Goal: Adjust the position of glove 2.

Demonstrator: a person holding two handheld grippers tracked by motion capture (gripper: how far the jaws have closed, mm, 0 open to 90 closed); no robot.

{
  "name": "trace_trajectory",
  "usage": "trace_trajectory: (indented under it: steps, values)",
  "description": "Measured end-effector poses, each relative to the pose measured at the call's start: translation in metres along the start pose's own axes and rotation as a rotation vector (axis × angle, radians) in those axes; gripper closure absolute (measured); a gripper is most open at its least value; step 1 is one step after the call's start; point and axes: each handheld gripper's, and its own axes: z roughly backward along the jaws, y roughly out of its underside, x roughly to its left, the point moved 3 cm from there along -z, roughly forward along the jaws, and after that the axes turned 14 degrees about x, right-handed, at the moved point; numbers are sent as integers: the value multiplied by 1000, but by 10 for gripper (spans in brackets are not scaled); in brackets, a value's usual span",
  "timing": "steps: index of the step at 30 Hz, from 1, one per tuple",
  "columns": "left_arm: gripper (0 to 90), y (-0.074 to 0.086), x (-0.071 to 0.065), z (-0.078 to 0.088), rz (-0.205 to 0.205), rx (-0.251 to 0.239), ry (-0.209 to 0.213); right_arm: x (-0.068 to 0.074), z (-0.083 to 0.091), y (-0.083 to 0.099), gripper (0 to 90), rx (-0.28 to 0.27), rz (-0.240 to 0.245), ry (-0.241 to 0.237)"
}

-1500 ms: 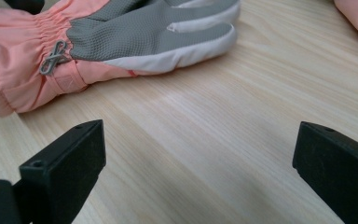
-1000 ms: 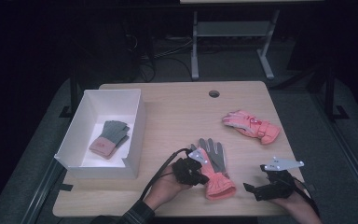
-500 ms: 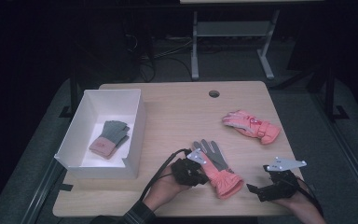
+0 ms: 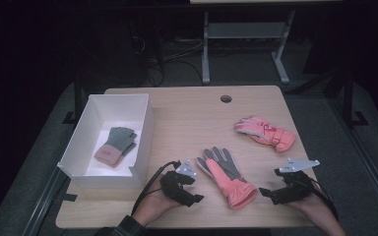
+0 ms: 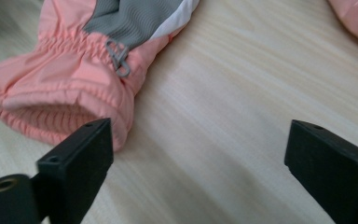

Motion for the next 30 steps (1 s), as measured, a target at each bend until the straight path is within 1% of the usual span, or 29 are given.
trace_trajectory:
  steps: [2, 3, 4, 5, 6, 7, 9, 10, 11, 13, 15, 18, 19, 20, 23, 24, 26, 28, 30]
  values:
    - [224, 4, 2, 2, 5, -3, -14, -3, 0, -3, 97, -1, -2, 1]
    - [193, 5, 1, 2, 17, -16, -21, -5, 0, -4, 109, -2, -3, 2]
    - [150, 7, 1, 3, 18, -11, -28, -7, 0, -5, 137, -6, -2, -3]
    - [138, 9, 2, 4, 18, -12, -37, -9, 0, -6, 138, -3, 4, -3]
    - [133, 11, 3, 4, 20, -13, -43, -11, 0, -8, 139, -3, -7, -2]
    - [130, 12, 3, 4, 34, -23, -49, -13, -1, -10, 142, -2, -8, -4]
    - [130, 15, 5, 4, 29, -10, -47, -18, 0, -15, 145, 5, -5, 2]
    - [131, 14, 5, 3, 35, -21, -51, -21, 0, -19, 146, 1, 0, 4]
    - [131, 14, 4, 2, 37, -19, -49, -22, 1, -22, 147, 0, 3, 6]
    - [131, 12, 4, 1, 31, -17, -65, -27, 4, -28, 160, -1, 8, 7]
    - [131, 12, 3, 0, 32, -19, -68, -33, 5, -35, 171, -3, 15, 10]
    - [134, 13, 4, 2, 40, -20, -66, -46, 5, -48, 202, 2, 17, 23]
    - [135, 13, 5, 2, 46, -23, -64, -49, 5, -51, 217, -2, 19, 26]
    - [136, 13, 5, 2, 48, -23, -64, -53, 5, -54, 248, -5, 11, 24]
    - [137, 13, 6, 3, 39, -18, -67, -65, 3, -63, 317, -15, 7, 41]
    - [137, 13, 7, 3, 38, -18, -65, -69, 3, -67, 331, -14, -1, 42]
    - [137, 12, 7, 3, 40, -13, -64, -77, 0, -73, 354, -12, -4, 62]
    - [138, 13, 6, 3, 40, -14, -61, -86, -1, -79, 422, -17, -12, 73]
    - [139, 13, 6, 3, 38, -9, -61, -96, -2, -86, 548, -29, -32, 89]
